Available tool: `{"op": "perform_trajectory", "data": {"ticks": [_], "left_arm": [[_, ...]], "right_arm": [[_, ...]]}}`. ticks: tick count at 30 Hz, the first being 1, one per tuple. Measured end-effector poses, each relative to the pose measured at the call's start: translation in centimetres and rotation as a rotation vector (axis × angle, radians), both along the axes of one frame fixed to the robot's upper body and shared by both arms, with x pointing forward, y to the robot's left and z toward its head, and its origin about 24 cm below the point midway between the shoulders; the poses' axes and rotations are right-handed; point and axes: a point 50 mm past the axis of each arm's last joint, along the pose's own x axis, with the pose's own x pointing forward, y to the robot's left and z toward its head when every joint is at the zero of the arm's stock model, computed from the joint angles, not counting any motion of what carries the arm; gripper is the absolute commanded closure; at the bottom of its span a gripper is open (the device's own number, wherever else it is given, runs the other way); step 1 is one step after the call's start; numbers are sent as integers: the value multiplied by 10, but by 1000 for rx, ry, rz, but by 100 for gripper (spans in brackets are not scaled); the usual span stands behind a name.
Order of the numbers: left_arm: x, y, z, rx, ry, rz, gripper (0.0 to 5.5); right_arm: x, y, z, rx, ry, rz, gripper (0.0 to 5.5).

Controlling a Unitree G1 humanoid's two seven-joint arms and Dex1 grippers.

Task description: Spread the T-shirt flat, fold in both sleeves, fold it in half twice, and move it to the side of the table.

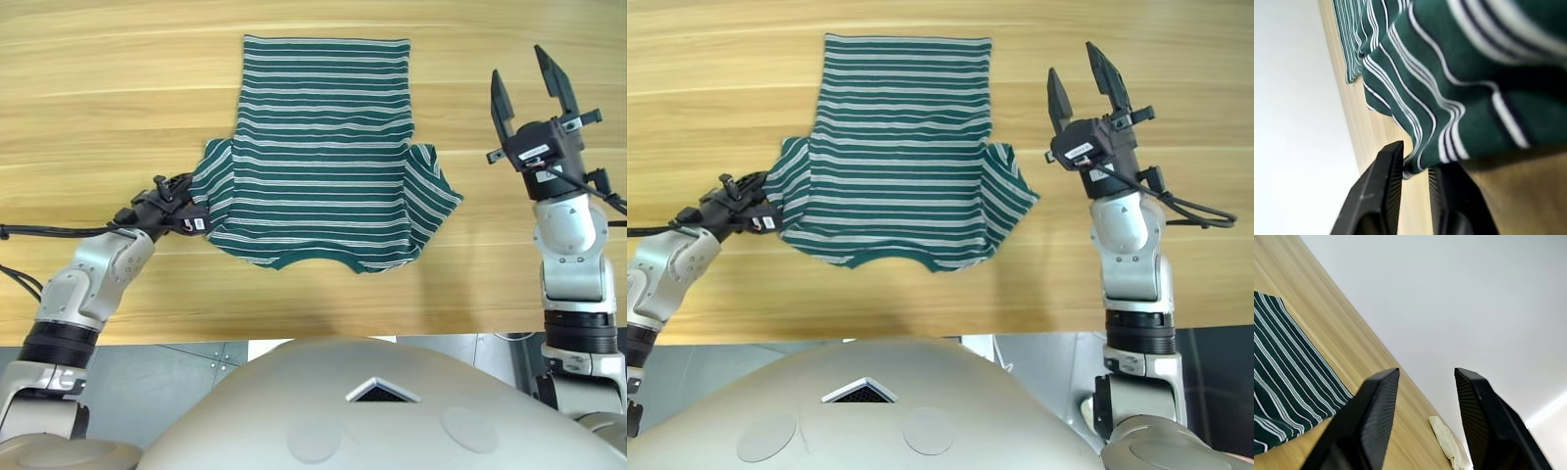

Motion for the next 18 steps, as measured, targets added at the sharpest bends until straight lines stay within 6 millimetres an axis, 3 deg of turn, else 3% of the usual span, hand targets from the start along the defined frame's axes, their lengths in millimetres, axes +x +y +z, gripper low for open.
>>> {"op": "perform_trajectory", "data": {"ticks": [3, 10, 18], "left_arm": [[3, 2, 2, 10, -21, 19, 547], [3, -1, 5, 3, -61, 13, 547], [1, -23, 5, -105, -116, -52, 547]], "right_arm": [[0, 0, 0, 0, 2, 0, 338], [-2, 0, -3, 0, 17, 1, 338], [-4, 0, -5, -3, 31, 5, 338]]}}
